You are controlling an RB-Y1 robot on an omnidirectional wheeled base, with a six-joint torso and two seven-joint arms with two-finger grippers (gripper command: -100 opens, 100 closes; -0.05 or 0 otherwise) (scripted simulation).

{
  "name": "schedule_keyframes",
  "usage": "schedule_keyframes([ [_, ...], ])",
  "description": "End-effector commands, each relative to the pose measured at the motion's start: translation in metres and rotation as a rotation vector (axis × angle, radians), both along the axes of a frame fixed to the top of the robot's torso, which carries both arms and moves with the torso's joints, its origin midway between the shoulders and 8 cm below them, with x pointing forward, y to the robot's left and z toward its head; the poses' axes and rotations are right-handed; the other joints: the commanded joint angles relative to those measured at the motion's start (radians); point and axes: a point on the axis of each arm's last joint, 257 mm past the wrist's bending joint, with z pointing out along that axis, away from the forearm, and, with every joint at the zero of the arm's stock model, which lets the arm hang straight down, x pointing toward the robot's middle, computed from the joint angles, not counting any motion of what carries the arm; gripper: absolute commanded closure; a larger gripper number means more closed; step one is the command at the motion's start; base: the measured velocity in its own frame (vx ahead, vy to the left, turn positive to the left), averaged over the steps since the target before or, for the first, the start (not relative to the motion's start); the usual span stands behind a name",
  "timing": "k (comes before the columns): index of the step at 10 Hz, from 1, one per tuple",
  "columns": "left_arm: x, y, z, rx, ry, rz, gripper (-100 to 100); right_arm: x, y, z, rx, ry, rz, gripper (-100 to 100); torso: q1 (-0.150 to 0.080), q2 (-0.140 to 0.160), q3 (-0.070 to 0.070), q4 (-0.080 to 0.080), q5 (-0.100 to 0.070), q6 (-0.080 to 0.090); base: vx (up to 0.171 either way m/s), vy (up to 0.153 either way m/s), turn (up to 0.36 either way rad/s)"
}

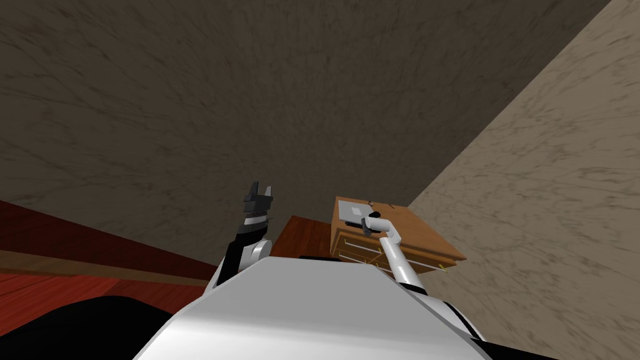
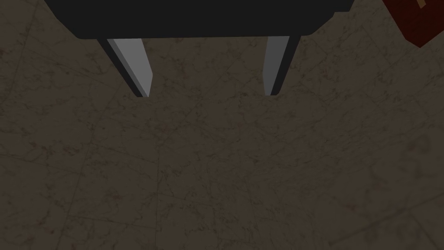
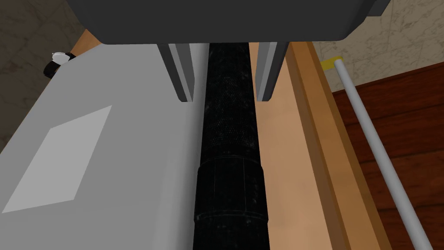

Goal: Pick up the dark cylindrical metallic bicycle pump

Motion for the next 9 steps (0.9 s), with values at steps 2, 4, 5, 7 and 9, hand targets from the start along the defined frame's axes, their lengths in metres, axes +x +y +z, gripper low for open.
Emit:
schedule_keyframes([
  [2,0.000,0.000,0.000,0.000,0.000,0.000,0,0.000,0.000,0.000,0.000,0.001,0.000,100,-0.001,-0.001,-0.001,0.000,0.000,0.000,0.000,0.000,0.000],
  [4,0.000,0.000,0.000,0.000,0.000,0.000,0,-0.001,0.000,-0.001,0.000,0.002,0.000,0,-0.001,-0.002,-0.001,0.000,0.000,0.000,0.000,0.000,0.000],
  [5,0.000,0.000,0.000,0.000,0.000,0.000,0,0.001,0.000,0.009,0.000,-0.001,0.001,100,-0.001,-0.002,-0.001,0.000,0.000,0.000,-0.015,0.007,-0.002],
  [7,0.000,0.000,0.000,0.000,0.000,0.000,0,0.001,-0.001,0.017,0.000,-0.001,0.002,100,0.001,0.000,0.000,0.001,0.001,0.000,-0.029,0.017,-0.007],
  [9,0.000,0.000,0.000,0.000,0.000,0.000,0,0.001,-0.001,0.016,0.000,-0.001,0.002,0,0.000,0.000,0.000,0.001,0.000,0.000,-0.006,0.004,-0.001],
])
